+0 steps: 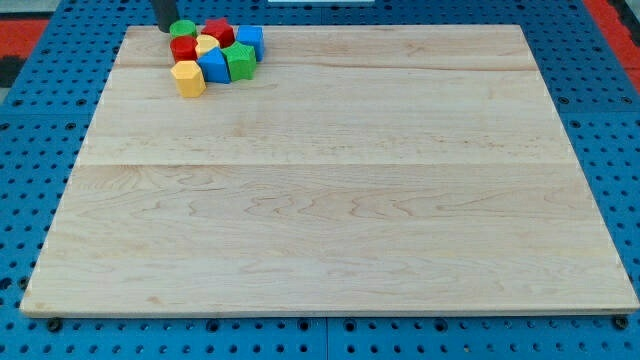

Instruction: Place green circle on top of red circle

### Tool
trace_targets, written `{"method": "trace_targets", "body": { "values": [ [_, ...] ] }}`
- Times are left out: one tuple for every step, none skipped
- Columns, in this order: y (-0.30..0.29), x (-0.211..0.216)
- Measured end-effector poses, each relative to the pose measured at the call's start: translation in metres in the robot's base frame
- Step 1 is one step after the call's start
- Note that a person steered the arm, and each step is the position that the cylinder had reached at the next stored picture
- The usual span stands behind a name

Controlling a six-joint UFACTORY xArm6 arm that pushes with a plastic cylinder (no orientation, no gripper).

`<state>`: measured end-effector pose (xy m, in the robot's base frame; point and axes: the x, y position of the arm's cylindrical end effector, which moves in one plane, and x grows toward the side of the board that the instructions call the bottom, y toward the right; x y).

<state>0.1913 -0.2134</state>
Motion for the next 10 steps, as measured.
{"method": "trace_targets", "body": {
  "values": [
    [0.027,0.001],
    [0.051,0.000],
    [0.116,0.001],
    [0.193,0.005],
    [0.197,0.010],
    [0.169,0.001],
    [0.125,0.002],
    [0.092,0.001],
    [0.064,0.020],
    [0.081,0.022]
  ]
}}
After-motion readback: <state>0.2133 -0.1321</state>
